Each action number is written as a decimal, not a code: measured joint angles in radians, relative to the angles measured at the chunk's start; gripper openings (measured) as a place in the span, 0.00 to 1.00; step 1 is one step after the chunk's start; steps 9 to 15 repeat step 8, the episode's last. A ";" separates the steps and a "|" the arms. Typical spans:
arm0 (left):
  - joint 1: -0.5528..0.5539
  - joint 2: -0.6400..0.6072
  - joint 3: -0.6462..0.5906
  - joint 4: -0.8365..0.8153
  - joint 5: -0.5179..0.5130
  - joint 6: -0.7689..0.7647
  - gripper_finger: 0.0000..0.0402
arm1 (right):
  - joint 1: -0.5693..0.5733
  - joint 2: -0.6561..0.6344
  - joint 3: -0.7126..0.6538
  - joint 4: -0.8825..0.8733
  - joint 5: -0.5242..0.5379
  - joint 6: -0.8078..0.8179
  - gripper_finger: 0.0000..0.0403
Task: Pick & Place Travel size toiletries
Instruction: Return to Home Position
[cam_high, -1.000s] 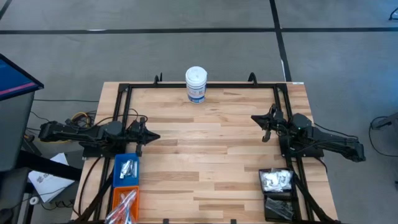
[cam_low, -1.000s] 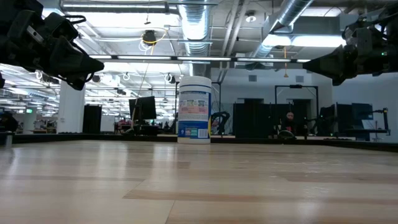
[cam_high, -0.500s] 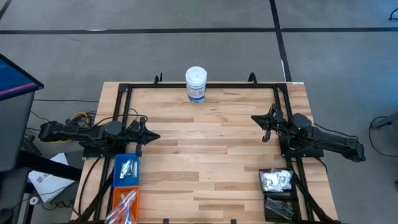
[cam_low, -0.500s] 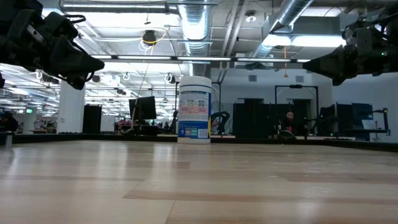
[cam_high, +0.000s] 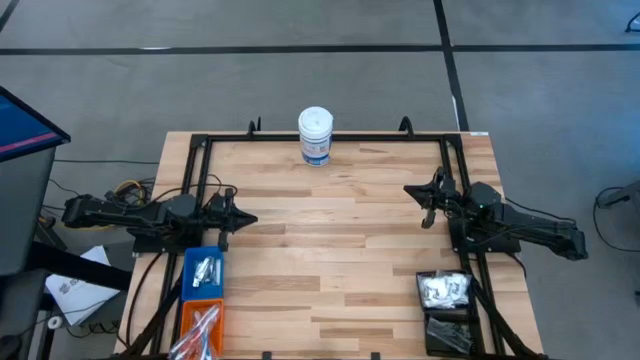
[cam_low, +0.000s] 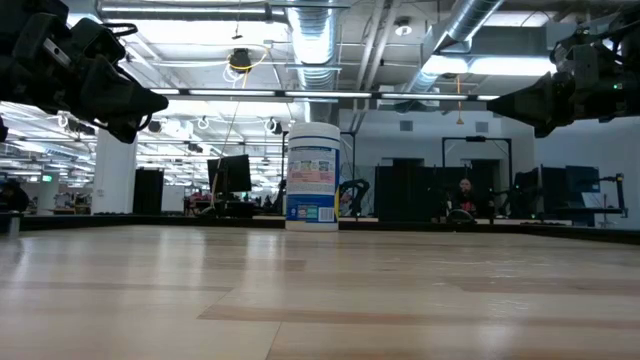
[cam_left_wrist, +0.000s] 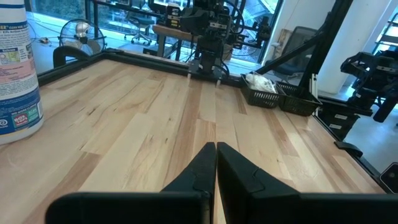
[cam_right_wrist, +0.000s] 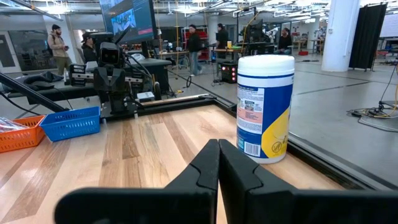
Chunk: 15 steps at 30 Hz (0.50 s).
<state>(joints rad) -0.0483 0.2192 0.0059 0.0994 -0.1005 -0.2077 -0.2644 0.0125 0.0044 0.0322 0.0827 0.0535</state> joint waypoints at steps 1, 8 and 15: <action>0.000 0.000 0.000 0.000 0.000 0.000 0.02 | 0.000 0.000 0.000 0.000 0.000 0.000 0.00; 0.000 0.000 0.000 0.008 0.000 0.000 0.02 | 0.000 0.000 0.000 0.000 0.000 0.000 0.00; 0.000 0.000 0.000 0.008 0.000 0.000 0.02 | 0.000 0.000 0.000 0.000 0.000 0.000 0.00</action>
